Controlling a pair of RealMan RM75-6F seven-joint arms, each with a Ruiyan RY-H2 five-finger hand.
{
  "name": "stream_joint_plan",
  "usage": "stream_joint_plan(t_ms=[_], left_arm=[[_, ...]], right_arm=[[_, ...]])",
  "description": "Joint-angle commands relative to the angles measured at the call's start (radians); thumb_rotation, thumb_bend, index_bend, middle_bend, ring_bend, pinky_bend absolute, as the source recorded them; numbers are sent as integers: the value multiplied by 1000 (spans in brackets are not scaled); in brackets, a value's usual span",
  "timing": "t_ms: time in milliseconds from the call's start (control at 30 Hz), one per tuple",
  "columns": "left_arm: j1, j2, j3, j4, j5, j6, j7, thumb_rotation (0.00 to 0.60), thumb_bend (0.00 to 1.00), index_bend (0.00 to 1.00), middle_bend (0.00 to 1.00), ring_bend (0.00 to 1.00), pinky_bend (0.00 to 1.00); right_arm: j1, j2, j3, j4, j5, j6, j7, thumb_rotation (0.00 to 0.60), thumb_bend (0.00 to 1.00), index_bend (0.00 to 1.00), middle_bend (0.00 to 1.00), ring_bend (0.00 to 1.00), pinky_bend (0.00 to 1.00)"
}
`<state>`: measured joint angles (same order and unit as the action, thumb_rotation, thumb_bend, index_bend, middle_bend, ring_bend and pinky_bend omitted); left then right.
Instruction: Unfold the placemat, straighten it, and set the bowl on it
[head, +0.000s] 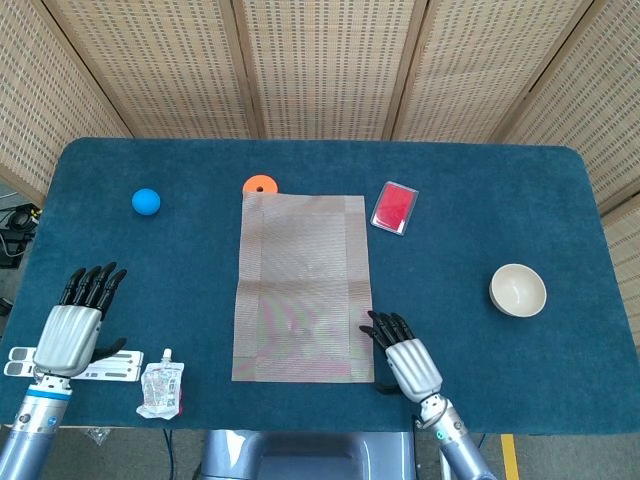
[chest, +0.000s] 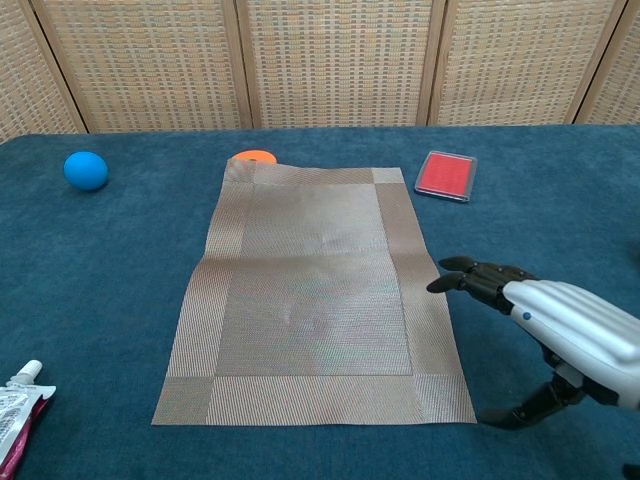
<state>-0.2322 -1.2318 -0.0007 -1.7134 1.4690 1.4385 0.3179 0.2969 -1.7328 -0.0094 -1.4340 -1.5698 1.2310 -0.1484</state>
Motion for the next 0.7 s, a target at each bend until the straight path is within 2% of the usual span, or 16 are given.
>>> stream_joint_plan(t_ms=[33, 700], left_arm=[[1, 0, -2, 1, -1, -3, -1, 600, 133, 0, 0, 0, 0], [8, -1, -19, 8, -6, -22, -6, 600, 133, 0, 0, 0, 0]], right_arm=[[2, -13, 0, 13, 1, 0, 6, 600, 109, 164, 0, 0, 0], [0, -47, -12, 26, 33, -19, -6, 600, 110, 135, 0, 0, 0]])
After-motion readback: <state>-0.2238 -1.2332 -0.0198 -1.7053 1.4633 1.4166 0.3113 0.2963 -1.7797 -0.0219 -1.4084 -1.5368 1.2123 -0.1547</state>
